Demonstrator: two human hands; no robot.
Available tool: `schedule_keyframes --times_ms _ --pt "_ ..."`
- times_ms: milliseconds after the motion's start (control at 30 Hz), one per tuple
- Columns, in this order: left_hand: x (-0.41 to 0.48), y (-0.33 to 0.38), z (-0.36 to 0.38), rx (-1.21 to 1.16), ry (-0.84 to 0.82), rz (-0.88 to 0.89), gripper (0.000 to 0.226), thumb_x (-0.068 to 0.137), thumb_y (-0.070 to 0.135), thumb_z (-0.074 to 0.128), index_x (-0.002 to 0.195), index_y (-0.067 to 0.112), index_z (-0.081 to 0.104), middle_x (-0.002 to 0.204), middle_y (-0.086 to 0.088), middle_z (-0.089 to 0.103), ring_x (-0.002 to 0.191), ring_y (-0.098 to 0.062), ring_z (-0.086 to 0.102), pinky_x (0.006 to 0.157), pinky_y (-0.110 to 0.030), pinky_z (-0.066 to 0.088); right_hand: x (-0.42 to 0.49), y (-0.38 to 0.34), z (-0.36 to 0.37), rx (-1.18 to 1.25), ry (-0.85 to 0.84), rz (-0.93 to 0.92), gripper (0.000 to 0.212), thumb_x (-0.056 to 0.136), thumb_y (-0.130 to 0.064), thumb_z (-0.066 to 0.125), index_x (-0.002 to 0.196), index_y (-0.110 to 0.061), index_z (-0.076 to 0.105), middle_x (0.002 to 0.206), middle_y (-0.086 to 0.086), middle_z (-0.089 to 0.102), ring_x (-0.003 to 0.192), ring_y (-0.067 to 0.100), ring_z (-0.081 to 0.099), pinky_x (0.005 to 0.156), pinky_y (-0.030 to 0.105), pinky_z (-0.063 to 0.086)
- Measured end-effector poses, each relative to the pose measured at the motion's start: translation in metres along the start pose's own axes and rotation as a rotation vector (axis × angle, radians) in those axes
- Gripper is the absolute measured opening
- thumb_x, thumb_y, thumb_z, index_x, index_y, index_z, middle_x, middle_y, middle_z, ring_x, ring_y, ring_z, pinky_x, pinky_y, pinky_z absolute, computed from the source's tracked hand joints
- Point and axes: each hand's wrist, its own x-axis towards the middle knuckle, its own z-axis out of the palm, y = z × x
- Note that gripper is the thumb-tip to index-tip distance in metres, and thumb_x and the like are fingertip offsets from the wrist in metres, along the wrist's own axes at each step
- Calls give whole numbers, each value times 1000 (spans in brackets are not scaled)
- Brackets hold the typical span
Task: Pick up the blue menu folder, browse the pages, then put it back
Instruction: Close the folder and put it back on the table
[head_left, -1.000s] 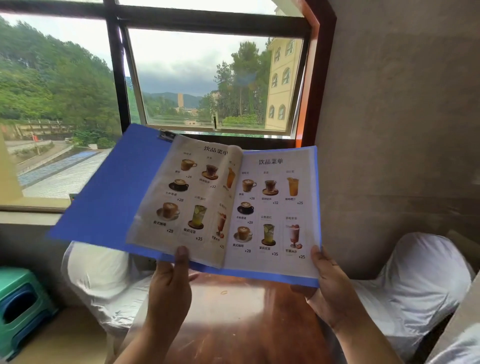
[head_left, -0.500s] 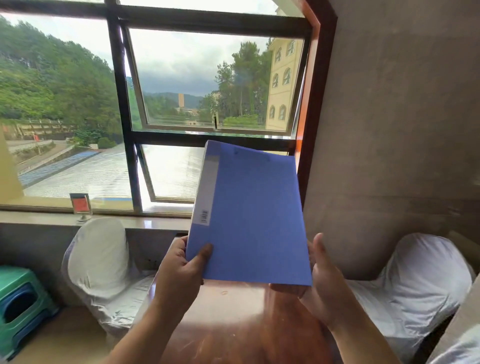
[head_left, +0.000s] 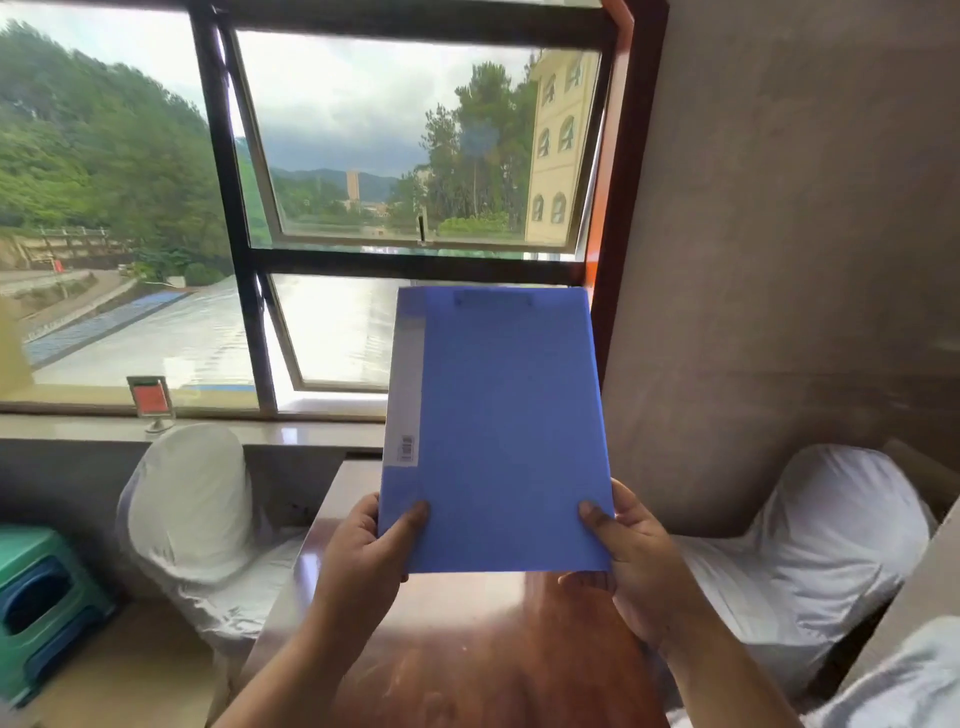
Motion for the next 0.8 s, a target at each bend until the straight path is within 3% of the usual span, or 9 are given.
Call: schedule_keyframes --times_ms 100,167,233,300,433,500,633,733,800 --pt "-10 -56 -6 -20 -174 -263 23 94 7 71 116 0 71 104 -15 83 89 -28 80 66 -31 65 -17 55 -24 -97 115 121 20 106 -15 64 117 -27 75 115 14 83 89 34 81 50 38 63" --pt "-30 -111 -12 122 -203 -372 28 91 4 76 116 9 66 108 -22 80 90 -32 80 76 -44 67 -41 109 -46 -183 160 226 20 108 -6 59 117 -17 72 118 19 82 94 36 81 52 38 65" --pt "-62 -169 -18 399 -209 -450 39 83 13 86 109 25 59 101 -12 78 88 -26 79 79 -48 65 -76 169 -70 -328 183 340 18 106 -1 61 113 -14 72 117 20 82 98 35 81 71 47 69" --pt "-103 -225 -23 618 -268 -547 44 77 27 90 107 28 57 93 3 77 82 -14 76 74 -41 63 -118 226 -93 -520 181 477 16 103 -4 67 104 -20 72 110 14 83 95 32 80 84 54 66" --pt "-186 -314 -33 776 -387 -761 48 72 38 90 102 27 54 92 8 73 78 -8 72 72 -39 62 -197 312 -120 -802 104 732 17 98 -20 74 89 -30 64 99 1 79 70 1 72 55 26 60" --pt "-220 -342 -36 832 -422 -839 49 71 42 88 100 28 51 92 6 72 81 -14 72 77 -44 62 -226 340 -126 -865 57 833 7 98 -27 71 97 -29 64 101 -1 76 77 10 72 56 27 58" --pt "-250 -369 -36 1008 -483 -857 51 74 49 82 101 26 46 92 4 70 81 -19 71 74 -43 60 -252 367 -128 -1064 -31 910 20 98 -41 66 103 -21 64 100 0 71 88 24 69 72 41 59" --pt "-251 -375 -36 1136 -521 -810 55 75 53 81 101 25 43 91 2 69 82 -27 71 67 -42 58 -260 372 -127 -1247 -63 933 32 96 -48 67 104 -20 54 100 2 71 88 29 71 67 42 55" --pt "-250 -376 -34 1181 -513 -774 59 72 55 84 100 26 41 90 2 68 80 -30 71 62 -41 55 -266 371 -124 -1395 -84 866 38 97 -45 68 117 -19 49 106 4 71 92 31 73 62 40 53"
